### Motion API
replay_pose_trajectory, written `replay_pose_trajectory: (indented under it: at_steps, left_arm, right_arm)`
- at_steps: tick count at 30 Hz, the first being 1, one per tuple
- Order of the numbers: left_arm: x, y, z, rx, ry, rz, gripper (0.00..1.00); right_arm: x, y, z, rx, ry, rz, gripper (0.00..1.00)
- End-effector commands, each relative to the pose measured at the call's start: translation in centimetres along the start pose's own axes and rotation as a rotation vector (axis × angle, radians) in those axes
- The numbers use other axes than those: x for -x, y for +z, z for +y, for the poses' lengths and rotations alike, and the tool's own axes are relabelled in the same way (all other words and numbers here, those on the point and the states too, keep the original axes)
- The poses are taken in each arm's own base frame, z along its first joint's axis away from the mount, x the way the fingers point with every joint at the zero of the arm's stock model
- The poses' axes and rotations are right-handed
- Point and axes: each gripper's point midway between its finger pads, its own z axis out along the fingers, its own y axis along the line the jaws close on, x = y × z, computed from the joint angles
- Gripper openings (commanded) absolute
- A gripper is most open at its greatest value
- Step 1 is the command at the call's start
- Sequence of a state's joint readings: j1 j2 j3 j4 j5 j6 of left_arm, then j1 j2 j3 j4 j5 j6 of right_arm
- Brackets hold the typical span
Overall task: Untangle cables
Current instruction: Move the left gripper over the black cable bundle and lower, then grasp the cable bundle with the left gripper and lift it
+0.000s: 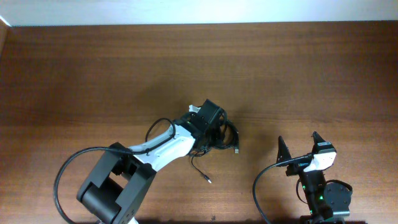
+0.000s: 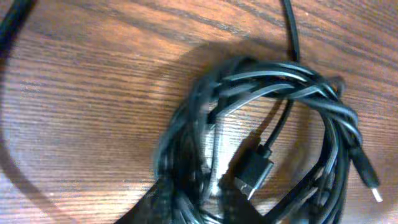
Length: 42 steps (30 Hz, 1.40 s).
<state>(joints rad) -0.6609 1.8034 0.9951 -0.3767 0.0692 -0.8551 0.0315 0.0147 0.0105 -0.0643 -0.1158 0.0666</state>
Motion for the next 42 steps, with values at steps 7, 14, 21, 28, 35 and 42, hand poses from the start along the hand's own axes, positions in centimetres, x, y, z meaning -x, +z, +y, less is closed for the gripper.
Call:
replay_pose_trajectory:
  at_steps: [7,14,21,28,35,42]
  left_arm:
    - [0.5,0.7,0.3,0.013,-0.006,-0.002,0.00]
    - [3.7,-0.6,0.6,-0.028,-0.070,-0.045,0.00]
    - [5.9,-4.7,-0.5,-0.098,-0.046,-0.132,0.00]
    - [7.2,-10.6,-2.7,-0.184,0.161,-0.263,0.00]
    - [7.4,-13.8,-3.1,-0.189,0.342,-0.337,0.00]
    - [6.9,-15.9,-2.3,-0.178,0.389,-0.352,0.00]
  right_arm:
    - [-0.2,0.0,-0.3,-0.015,-0.006,0.004,0.98]
    - [-0.2,0.0,-0.3,-0.015,-0.006,0.004,0.98]
    - [-0.2,0.0,-0.3,-0.015,-0.006,0.004,0.98]
    - [-0.2,0.0,-0.3,-0.015,-0.006,0.004,0.99]
    - [-0.2,0.0,-0.3,-0.015,-0.006,0.004,0.98]
    - [-0.2,0.0,-0.3,-0.015,-0.006,0.004,0.98]
